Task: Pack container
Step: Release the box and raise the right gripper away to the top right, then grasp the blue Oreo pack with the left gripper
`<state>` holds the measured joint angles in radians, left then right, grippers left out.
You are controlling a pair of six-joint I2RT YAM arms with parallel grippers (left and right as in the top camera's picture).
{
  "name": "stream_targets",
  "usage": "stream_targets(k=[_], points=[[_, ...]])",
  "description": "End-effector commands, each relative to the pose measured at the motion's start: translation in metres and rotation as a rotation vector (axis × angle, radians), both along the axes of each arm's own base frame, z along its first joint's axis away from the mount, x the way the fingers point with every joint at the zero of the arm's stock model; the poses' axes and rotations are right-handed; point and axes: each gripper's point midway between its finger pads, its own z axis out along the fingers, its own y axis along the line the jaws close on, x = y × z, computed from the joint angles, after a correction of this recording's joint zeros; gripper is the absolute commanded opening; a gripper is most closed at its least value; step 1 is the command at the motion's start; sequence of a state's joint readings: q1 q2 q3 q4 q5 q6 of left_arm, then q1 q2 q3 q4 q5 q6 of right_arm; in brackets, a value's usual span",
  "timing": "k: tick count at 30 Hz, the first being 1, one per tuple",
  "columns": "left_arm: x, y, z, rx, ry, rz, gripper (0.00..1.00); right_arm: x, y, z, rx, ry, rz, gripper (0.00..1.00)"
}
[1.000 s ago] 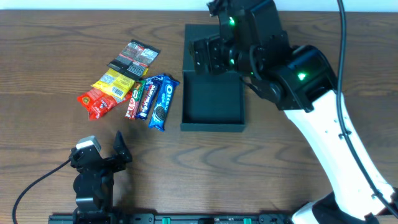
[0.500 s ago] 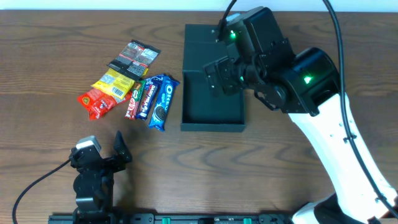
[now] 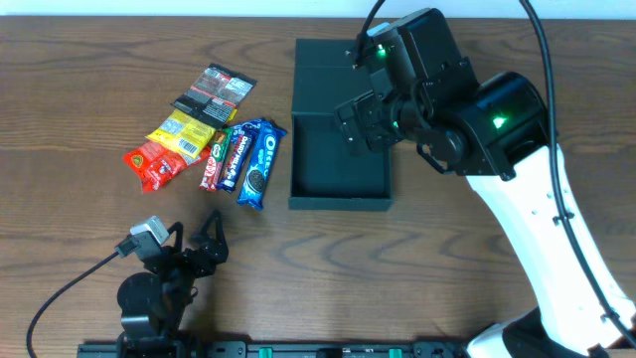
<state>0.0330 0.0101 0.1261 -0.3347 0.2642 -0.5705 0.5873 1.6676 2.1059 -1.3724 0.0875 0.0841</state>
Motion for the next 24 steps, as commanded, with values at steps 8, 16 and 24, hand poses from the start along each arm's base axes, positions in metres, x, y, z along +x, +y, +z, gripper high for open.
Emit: stream_targets(k=[8,16,24], points=[[0.0,-0.036,0.052,-0.11,-0.206,-0.204,0.96,0.007,-0.003,0.01,-0.008,-0.06,0.018,0.99],[-0.003,-0.032,0.073,0.068,-0.196,-0.219,0.96,0.033,-0.019,0.022,0.029,-0.126,-0.051,0.99],[0.031,-0.029,0.082,0.309,0.031,-0.321,0.96,0.063,-0.062,0.017,0.012,-0.141,-0.158,0.99]])
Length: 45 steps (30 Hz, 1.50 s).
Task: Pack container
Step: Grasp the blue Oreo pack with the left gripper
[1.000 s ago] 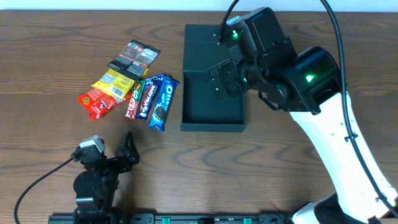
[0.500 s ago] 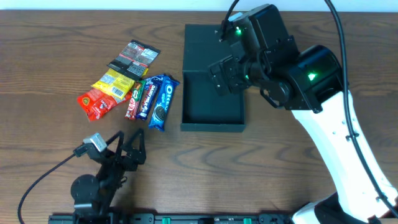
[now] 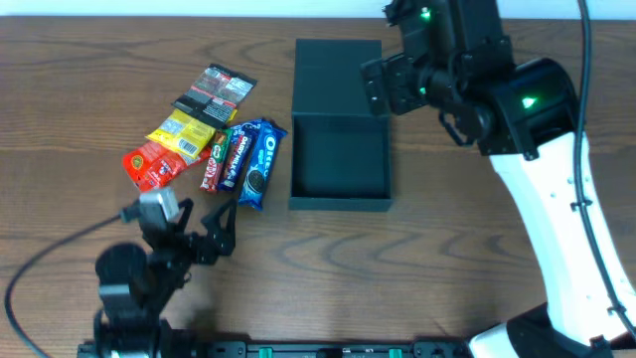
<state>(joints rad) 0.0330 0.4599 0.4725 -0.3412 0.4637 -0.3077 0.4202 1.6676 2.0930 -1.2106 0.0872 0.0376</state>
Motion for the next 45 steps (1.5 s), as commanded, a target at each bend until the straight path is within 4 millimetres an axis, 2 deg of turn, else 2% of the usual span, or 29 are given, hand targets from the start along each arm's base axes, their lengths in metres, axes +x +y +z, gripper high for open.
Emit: stream_targets(k=[1,5,9,13,18,21,25,34,38,42,45], points=[[0.021,0.006,0.012,0.177,0.015,-0.057,0.96,0.011,-0.022,-0.007,-0.03,0.007,-0.045,0.99],[0.055,0.012,0.01,0.328,0.119,-0.077,0.96,0.032,-0.045,-0.009,-0.036,-0.014,-0.096,0.99],[0.092,0.007,0.002,0.455,0.193,-0.09,0.96,0.058,-0.064,-0.011,-0.053,-0.056,-0.126,0.99],[0.128,-0.011,-0.023,0.559,0.287,-0.105,0.96,0.093,-0.08,-0.018,-0.043,-0.101,-0.124,0.99],[0.15,-0.038,-0.064,0.577,0.4,-0.179,0.96,0.131,-0.106,-0.045,-0.011,-0.095,-0.154,0.99],[0.154,-0.049,-0.087,0.594,0.449,-0.218,0.96,0.144,-0.126,-0.061,0.053,-0.07,-0.15,0.99],[0.154,-0.06,-0.104,0.604,0.481,-0.253,0.96,0.146,-0.133,-0.066,0.103,-0.052,-0.132,0.99],[0.147,-0.066,-0.131,0.624,0.544,-0.308,0.96,0.136,-0.128,-0.076,0.165,0.024,-0.192,0.99],[0.136,-0.062,-0.145,0.637,0.615,-0.325,0.96,0.133,-0.129,-0.08,0.198,0.056,-0.229,0.99],[0.124,-0.059,-0.171,0.657,0.706,-0.355,0.96,0.128,-0.128,-0.084,0.197,0.084,-0.234,0.99],[0.122,-0.062,-0.175,0.664,0.711,-0.368,0.96,0.128,-0.129,-0.085,0.196,0.084,-0.234,0.99]])
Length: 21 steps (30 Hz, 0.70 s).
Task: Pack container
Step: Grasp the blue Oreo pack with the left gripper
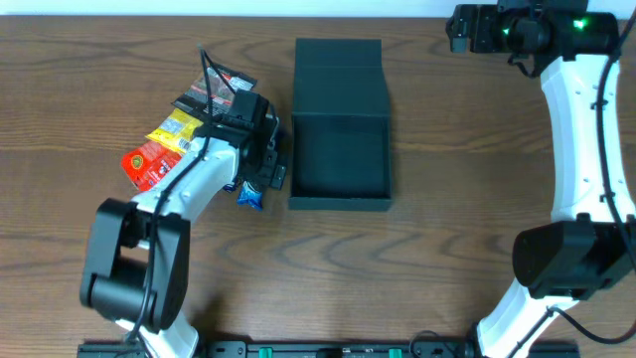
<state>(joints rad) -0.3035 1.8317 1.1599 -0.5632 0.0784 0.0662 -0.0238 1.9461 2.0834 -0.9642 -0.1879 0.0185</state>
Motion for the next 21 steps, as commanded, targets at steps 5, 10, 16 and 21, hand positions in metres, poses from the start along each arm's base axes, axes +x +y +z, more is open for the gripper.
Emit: stream_targets(k=[5,10,16,21], points=[[0.006,-0.023,0.003,-0.035,-0.028,-0.066,0.97,-0.005,0.008,-0.003,0.02,0.023,0.007,0.99],[0.001,-0.035,0.003,-0.034,-0.027,-0.099,1.0,-0.008,0.008,-0.005,0.02,0.038,0.006,0.99],[-0.002,-0.037,-0.004,-0.023,-0.011,-0.107,0.88,-0.007,0.008,-0.005,0.02,0.037,0.007,0.99],[-0.002,-0.032,-0.011,0.008,-0.001,-0.1,0.85,-0.008,0.008,-0.005,0.021,0.042,0.006,0.99]])
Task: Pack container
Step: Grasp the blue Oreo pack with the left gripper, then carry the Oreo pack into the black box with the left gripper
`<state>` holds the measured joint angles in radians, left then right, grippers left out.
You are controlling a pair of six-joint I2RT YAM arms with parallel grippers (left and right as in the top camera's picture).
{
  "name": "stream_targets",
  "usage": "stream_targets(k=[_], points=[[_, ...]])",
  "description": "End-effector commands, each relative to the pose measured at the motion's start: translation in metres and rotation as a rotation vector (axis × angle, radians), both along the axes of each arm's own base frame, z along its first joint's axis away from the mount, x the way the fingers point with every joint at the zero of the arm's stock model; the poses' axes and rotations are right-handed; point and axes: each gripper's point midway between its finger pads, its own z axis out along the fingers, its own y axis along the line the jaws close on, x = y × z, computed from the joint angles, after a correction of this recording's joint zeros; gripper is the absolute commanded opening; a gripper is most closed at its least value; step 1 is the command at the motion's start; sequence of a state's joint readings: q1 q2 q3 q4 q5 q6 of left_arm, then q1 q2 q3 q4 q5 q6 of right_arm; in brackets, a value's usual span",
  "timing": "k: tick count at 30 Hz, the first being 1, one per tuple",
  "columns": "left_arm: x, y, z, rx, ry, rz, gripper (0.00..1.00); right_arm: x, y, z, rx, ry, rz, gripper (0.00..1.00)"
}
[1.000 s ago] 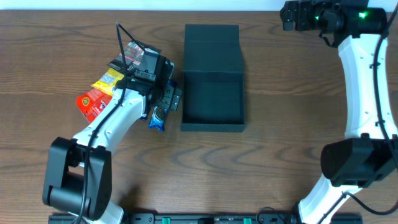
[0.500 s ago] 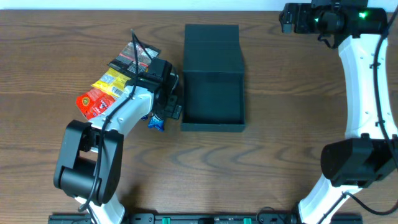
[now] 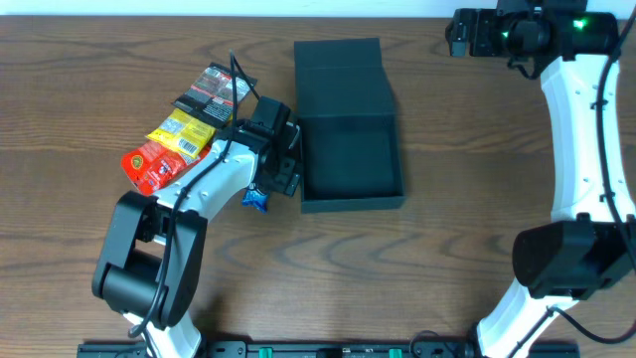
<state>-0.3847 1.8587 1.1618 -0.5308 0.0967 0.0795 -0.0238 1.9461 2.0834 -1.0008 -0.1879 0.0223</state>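
The dark green box (image 3: 350,159) lies open, its lid (image 3: 338,65) folded back toward the far side, and it sits slightly askew. My left gripper (image 3: 285,164) is low against the box's left wall, over the snack pile; whether its fingers are open or shut is not clear. A blue Oreo pack (image 3: 256,199) pokes out from under the left arm. A black packet (image 3: 214,88), a yellow packet (image 3: 182,134) and a red packet (image 3: 149,166) lie to the left. My right gripper (image 3: 459,35) hangs at the far right corner, away from the box.
The left arm's link (image 3: 204,184) stretches diagonally from the front left across the snacks. The right arm's white link (image 3: 576,129) runs down the right side. Bare wooden table (image 3: 397,278) lies in front of the box.
My left gripper has moved right, up against the box's left wall. The box has shifted to the right and turned slightly. The right arm has stayed put.
At first my right gripper was over the open box and my left arm was folded at the front left. Then the right arm was at the lid, later at the far right corner. The left gripper was at the snacks, and is now at the shifted box.
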Motion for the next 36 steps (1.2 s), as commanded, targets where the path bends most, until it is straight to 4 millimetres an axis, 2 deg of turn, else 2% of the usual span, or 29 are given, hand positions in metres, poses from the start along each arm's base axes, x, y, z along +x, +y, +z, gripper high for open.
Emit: stream_targets(k=[1,6,10,13,17,26,30,36], points=[[0.006,0.005,-0.004,0.041,-0.006,0.006,0.82,-0.002,0.008,0.0,0.018,0.004,0.009,0.99],[0.01,0.016,-0.004,0.104,-0.03,0.023,0.71,-0.002,0.008,0.0,0.018,0.004,0.009,0.99],[0.012,0.021,-0.004,0.133,-0.043,0.032,0.53,-0.002,0.008,0.0,0.018,0.006,0.009,0.99],[0.013,0.024,-0.003,0.148,-0.049,0.037,0.44,-0.002,0.008,0.0,0.018,0.007,0.009,0.99],[0.013,0.024,-0.003,0.148,-0.049,0.038,0.36,-0.002,0.008,0.0,0.018,0.008,0.008,0.99],[0.018,0.022,-0.001,0.12,-0.059,0.116,0.27,-0.002,0.008,0.0,0.018,0.007,0.009,0.99],[0.032,0.017,0.015,0.095,-0.094,0.147,0.19,-0.002,0.008,0.0,0.018,0.007,0.009,0.99],[0.062,0.006,0.058,0.063,-0.174,0.157,0.13,-0.002,0.008,0.0,0.019,0.009,0.009,0.99]])
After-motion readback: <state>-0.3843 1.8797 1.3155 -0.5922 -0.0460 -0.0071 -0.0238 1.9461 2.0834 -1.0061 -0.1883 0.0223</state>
